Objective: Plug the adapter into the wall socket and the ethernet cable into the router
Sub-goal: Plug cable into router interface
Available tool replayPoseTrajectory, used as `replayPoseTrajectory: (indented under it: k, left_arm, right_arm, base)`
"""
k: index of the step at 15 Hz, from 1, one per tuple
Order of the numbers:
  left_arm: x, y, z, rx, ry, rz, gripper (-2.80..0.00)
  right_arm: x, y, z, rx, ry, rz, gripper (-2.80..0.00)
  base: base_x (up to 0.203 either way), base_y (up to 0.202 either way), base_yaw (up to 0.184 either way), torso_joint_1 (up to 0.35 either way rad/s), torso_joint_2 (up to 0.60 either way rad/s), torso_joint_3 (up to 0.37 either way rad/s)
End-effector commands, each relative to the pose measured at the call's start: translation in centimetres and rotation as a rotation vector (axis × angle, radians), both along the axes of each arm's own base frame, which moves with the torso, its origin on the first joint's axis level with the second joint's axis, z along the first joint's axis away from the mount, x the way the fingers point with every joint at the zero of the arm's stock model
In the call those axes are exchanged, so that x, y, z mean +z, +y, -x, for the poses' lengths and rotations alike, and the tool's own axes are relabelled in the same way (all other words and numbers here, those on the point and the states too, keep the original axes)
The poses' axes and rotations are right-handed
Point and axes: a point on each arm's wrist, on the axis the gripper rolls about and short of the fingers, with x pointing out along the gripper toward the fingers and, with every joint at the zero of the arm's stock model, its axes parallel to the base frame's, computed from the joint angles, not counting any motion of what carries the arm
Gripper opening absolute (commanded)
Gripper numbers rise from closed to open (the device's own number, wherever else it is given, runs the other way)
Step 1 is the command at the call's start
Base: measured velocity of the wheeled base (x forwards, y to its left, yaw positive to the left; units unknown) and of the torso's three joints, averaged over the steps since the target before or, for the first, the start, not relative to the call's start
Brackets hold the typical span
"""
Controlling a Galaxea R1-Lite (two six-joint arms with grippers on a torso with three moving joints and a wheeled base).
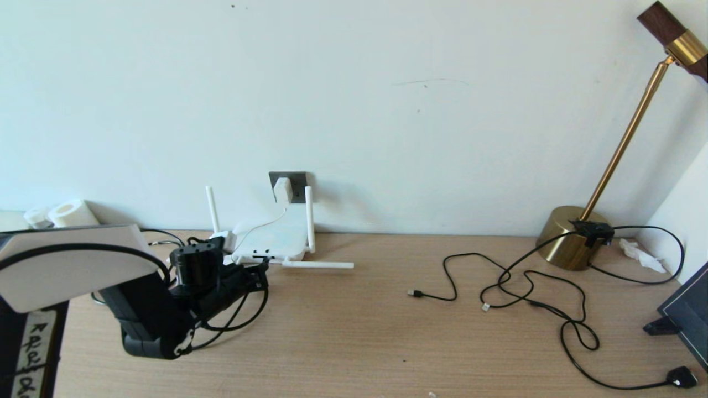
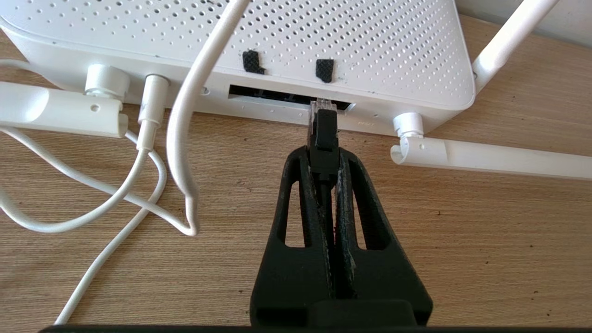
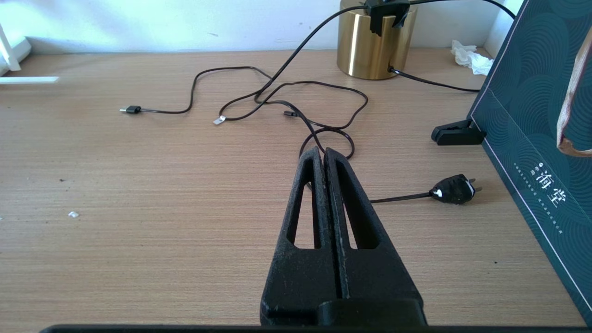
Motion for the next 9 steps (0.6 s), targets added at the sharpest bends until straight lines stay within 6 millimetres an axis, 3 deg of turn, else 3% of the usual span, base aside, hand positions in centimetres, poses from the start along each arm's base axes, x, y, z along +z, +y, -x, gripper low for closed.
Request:
replayPoseTrajectory:
  k: [1, 9]
  left_arm:
    - [-0.01, 0.01, 0.11, 0.000, 0.001, 0.002, -2.80]
    - [0.06, 0.21, 0.37, 0.004, 0.005, 0.002, -2.80]
  right_arm:
    - [0.00, 0.00, 0.00, -0.001, 0.000, 0.000, -2.80]
    - [0.00, 0.00, 0.00, -0.001, 0.000, 0.000, -2.80]
  base:
    - [0.000, 0.000, 0.000, 0.000, 0.00, 0.000]
    - [0.000, 0.000, 0.000, 0.000, 0.00, 0.000]
